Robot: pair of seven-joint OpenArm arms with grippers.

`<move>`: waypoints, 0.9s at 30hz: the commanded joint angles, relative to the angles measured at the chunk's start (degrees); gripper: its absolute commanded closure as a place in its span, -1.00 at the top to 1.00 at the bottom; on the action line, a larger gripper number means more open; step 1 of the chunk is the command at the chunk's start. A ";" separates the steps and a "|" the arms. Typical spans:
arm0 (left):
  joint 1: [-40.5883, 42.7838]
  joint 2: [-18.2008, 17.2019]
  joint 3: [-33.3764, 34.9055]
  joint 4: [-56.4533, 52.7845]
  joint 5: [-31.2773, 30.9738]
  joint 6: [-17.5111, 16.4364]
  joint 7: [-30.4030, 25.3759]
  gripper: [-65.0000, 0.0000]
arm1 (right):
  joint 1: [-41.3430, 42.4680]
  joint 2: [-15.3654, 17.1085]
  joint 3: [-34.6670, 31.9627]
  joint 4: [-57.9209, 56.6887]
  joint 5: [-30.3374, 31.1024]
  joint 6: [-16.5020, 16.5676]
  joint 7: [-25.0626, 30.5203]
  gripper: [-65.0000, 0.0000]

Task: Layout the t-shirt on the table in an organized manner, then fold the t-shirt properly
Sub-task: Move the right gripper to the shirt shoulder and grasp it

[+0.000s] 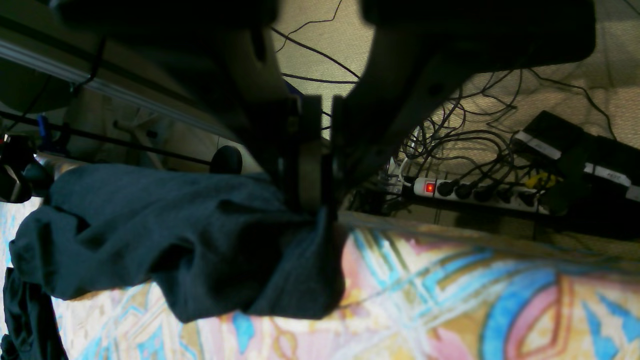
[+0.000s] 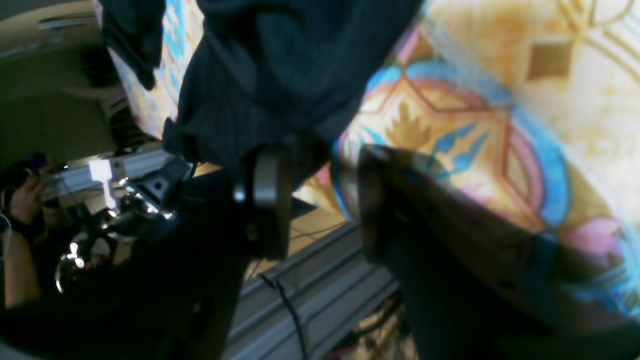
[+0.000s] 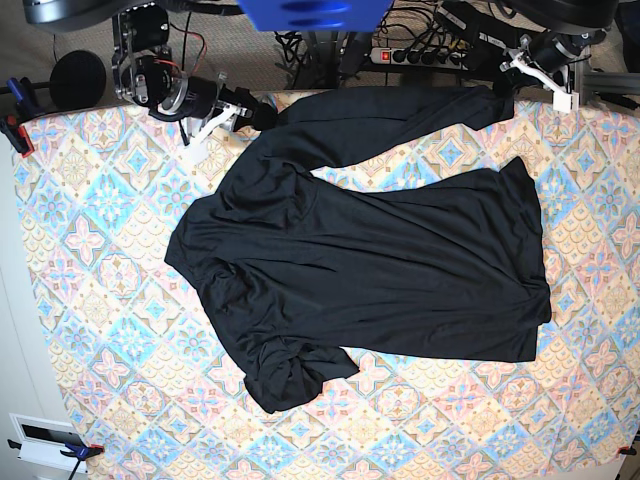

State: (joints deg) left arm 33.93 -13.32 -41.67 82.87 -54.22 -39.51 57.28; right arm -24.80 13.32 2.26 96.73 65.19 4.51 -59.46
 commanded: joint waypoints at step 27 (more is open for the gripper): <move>-0.31 -0.79 -0.66 0.95 -1.21 -0.49 -0.62 -1.00 | -0.04 0.35 -5.47 -2.97 -0.79 -0.16 1.22 -1.00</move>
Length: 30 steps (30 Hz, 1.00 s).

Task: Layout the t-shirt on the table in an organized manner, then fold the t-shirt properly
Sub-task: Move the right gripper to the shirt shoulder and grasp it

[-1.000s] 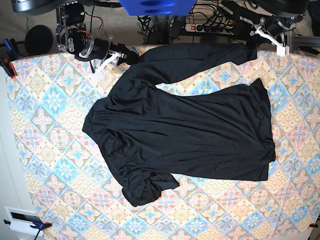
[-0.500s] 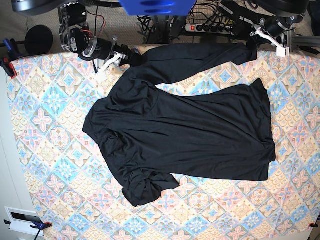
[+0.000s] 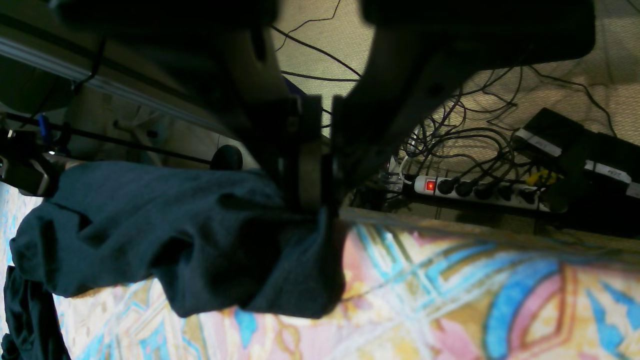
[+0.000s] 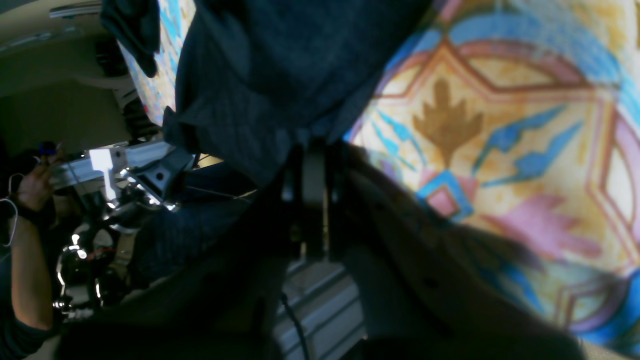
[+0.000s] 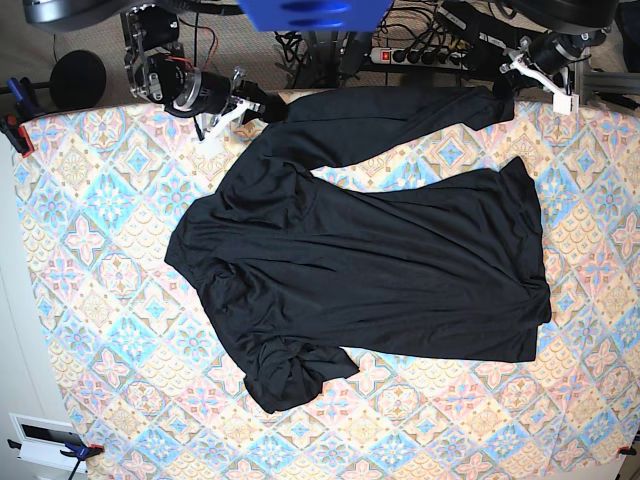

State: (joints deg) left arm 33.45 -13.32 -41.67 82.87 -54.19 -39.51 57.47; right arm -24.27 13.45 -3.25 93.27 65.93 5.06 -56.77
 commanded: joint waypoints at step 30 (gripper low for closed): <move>0.17 -0.79 -0.66 0.95 -1.23 -0.49 -0.81 -1.00 | 5.50 0.22 -0.49 0.04 -1.54 -0.71 0.91 -0.26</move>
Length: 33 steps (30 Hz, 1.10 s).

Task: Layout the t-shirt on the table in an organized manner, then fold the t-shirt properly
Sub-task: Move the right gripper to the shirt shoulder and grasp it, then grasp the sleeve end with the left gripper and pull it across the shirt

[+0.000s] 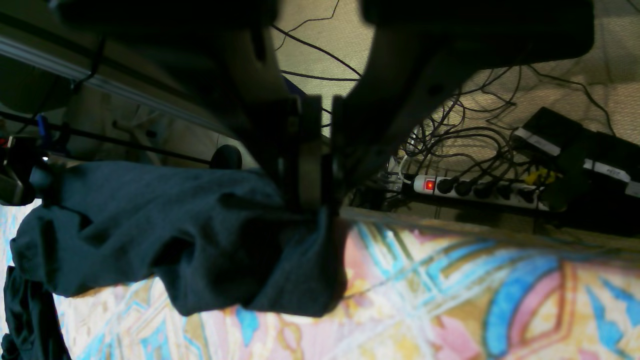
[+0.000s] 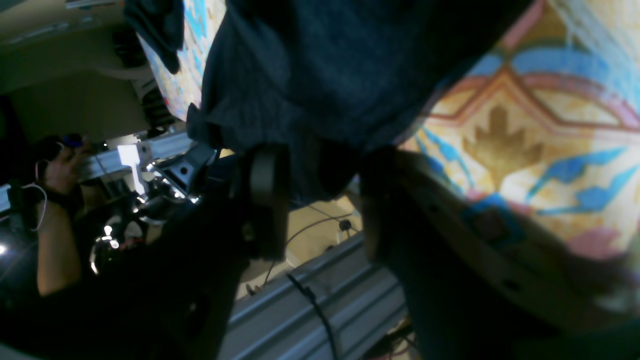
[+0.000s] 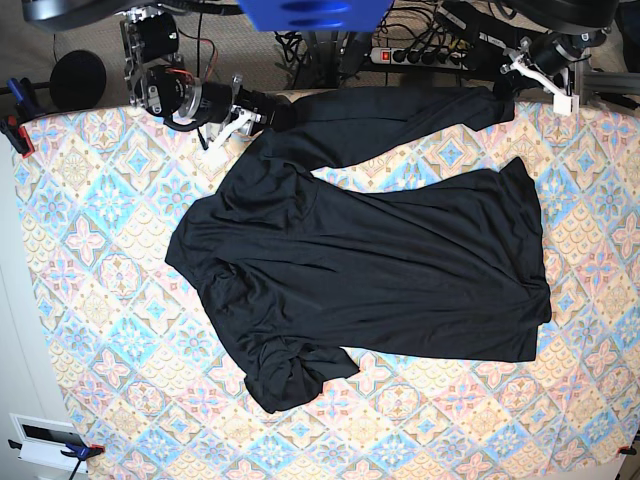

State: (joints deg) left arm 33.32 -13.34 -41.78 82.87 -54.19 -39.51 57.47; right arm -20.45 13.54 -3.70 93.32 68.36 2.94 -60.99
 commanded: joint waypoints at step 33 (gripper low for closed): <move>-0.49 -2.00 -0.55 16.34 -1.23 -0.49 -0.73 -1.00 | 1.50 0.39 0.41 12.31 -3.87 1.41 5.04 -1.00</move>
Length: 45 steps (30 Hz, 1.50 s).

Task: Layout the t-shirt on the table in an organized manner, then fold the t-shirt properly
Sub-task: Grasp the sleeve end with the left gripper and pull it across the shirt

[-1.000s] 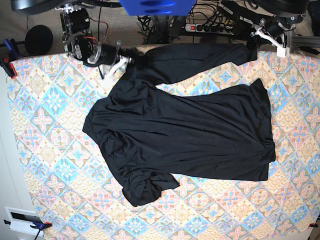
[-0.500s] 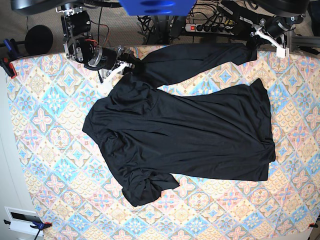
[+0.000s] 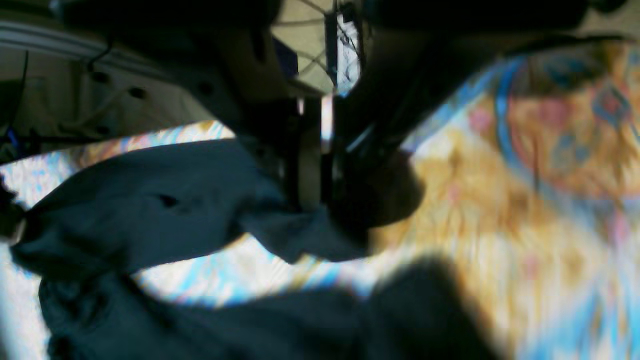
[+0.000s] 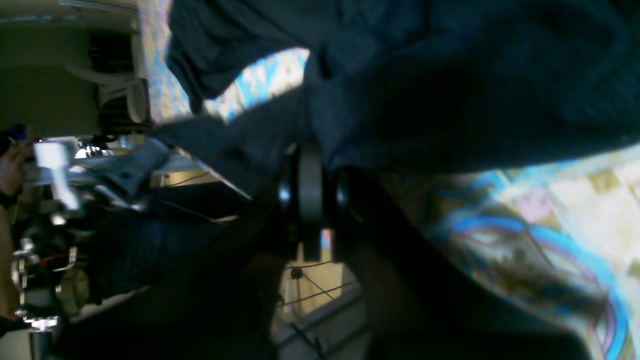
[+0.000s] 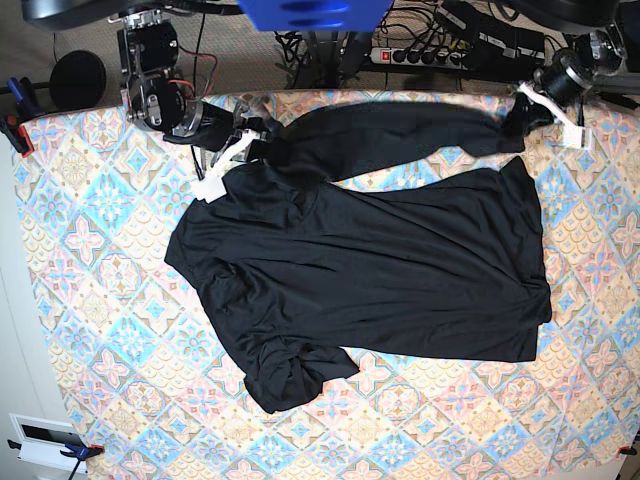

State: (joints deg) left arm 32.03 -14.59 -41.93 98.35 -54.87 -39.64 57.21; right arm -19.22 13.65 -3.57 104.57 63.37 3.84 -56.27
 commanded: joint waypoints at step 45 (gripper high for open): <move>-29.35 -0.40 -17.80 6.75 13.33 -0.36 18.70 -1.00 | 31.14 0.28 -7.72 -19.61 -9.88 0.34 0.84 -1.00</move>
State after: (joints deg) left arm 3.18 -13.52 -59.33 104.20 -41.98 -40.34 77.28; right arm 10.44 13.17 -11.90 84.25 54.02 4.45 -56.80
